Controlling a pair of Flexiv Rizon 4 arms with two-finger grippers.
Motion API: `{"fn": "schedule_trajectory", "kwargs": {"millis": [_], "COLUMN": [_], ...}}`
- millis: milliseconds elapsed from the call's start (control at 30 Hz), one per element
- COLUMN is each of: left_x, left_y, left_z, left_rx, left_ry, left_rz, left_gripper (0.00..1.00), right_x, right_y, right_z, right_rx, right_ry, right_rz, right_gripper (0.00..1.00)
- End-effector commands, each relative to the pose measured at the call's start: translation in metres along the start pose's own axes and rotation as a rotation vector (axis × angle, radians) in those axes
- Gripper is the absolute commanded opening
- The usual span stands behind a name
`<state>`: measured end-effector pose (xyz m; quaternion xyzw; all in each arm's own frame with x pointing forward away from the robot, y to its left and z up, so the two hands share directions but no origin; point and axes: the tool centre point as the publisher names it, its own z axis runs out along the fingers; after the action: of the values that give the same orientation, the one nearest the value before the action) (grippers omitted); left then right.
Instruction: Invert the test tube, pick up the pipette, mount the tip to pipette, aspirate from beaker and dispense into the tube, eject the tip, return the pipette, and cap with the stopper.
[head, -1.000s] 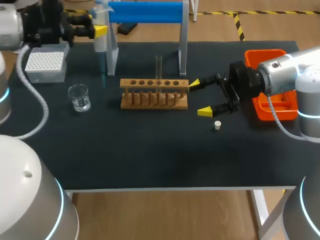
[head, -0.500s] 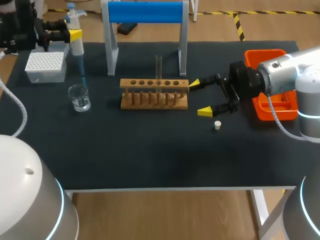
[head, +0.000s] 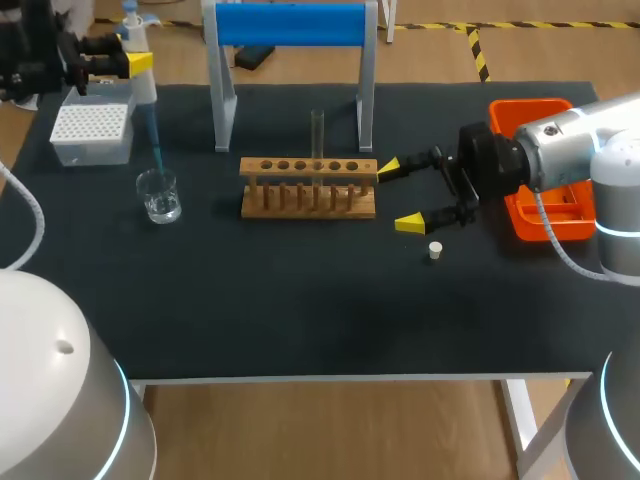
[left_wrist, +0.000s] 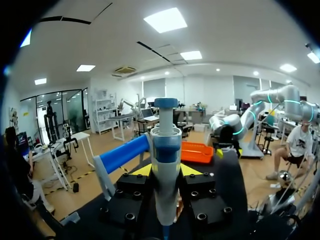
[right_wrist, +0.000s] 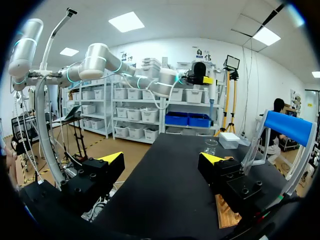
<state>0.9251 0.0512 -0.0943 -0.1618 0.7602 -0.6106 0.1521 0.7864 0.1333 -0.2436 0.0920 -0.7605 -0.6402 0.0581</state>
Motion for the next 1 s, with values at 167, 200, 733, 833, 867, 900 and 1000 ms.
{"fn": "schedule_trajectory", "kwargs": {"millis": [167,200,733,833,867,900,1000], "left_x": [-0.0056,-0.0057,-0.0044,-0.0044,-0.0044,-0.0044,-0.0044], "left_y": [0.0044,0.0046,0.0070,0.0070,0.0070,0.0070,0.0070], "left_z": [-0.0016,-0.0027,-0.0071,-0.0071,-0.0071,-0.0071,-0.0071], "left_rx": [0.023,0.025,0.026,0.026,0.026,0.026,0.026], "left_ry": [-0.014,-0.019,-0.051,-0.051,-0.051,-0.051,-0.051], "left_rz": [-0.002,-0.002,0.012,0.012,0.012,0.012,0.012], "left_gripper": [0.00,0.00,0.00,0.00,0.00,0.00,0.00], "right_x": [0.0002,0.0002,0.0002,0.0002,0.0002,0.0002,0.0002], "right_y": [0.0005,0.0005,0.0005,0.0005,0.0005,0.0005,0.0005], "right_z": [-0.0011,-0.0011,-0.0011,-0.0011,-0.0011,-0.0011,-0.0011], "right_rx": [0.002,0.002,0.002,0.002,0.002,0.002,0.002], "right_ry": [0.001,0.001,0.001,0.001,0.001,0.001,0.001], "right_rz": [0.000,0.000,0.000,0.000,0.000,0.000,0.000], "right_gripper": [1.00,1.00,1.00,1.00,1.00,1.00,1.00]}}
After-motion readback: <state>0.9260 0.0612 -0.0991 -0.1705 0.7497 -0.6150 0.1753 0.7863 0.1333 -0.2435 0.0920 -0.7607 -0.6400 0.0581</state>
